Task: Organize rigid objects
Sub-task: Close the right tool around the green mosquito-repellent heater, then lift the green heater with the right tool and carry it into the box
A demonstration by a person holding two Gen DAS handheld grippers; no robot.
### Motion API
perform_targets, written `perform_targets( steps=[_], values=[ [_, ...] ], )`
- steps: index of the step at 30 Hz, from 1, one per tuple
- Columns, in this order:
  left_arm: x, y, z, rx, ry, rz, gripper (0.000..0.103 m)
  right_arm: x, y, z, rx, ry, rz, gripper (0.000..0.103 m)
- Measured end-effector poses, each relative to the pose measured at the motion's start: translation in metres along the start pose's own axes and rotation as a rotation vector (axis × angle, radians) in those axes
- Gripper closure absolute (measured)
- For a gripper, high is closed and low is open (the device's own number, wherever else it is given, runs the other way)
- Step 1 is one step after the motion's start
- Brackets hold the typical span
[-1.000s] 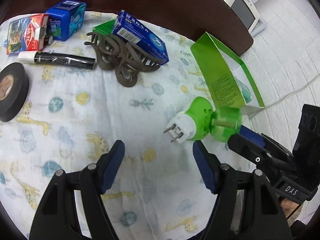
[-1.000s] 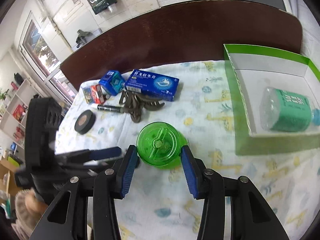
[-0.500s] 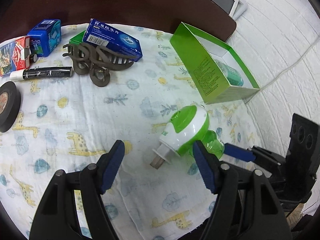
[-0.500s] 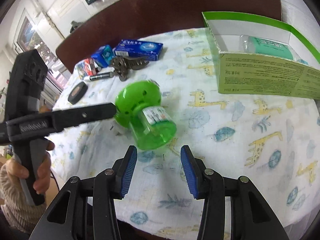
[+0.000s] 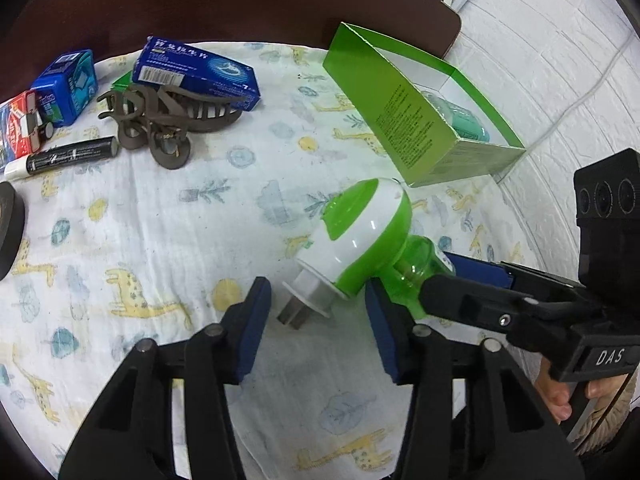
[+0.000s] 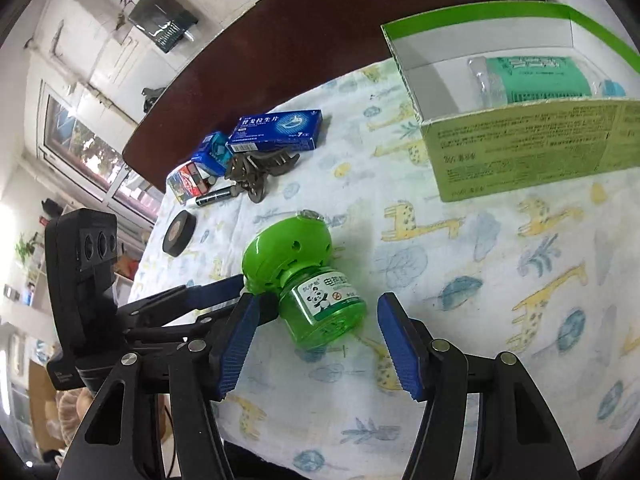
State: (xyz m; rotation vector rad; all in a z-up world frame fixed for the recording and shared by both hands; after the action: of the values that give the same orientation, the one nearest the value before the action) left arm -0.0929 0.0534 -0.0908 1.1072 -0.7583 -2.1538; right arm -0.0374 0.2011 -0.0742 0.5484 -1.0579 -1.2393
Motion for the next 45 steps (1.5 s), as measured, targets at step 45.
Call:
perform_targets(
  steps=[45],
  values=[
    [-0.028,0.011,0.011,-0.024,-0.097,0.034,0.063,0.009,0.012,0.020,-0.082,0.095,-0.032,0.040]
  ],
)
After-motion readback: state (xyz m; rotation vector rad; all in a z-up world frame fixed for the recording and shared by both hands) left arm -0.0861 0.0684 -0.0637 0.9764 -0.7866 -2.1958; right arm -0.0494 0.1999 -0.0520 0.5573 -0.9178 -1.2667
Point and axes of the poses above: each gripper's, at about its wrist camera, not at the fingertips, and y roughly against the way its jaws point, x to its left, z to its top, the point moved 1 cm from there along -y, roughly the way its jaws point, and after that the axes turned 13 degrees about -z, right-handed, at the moved point
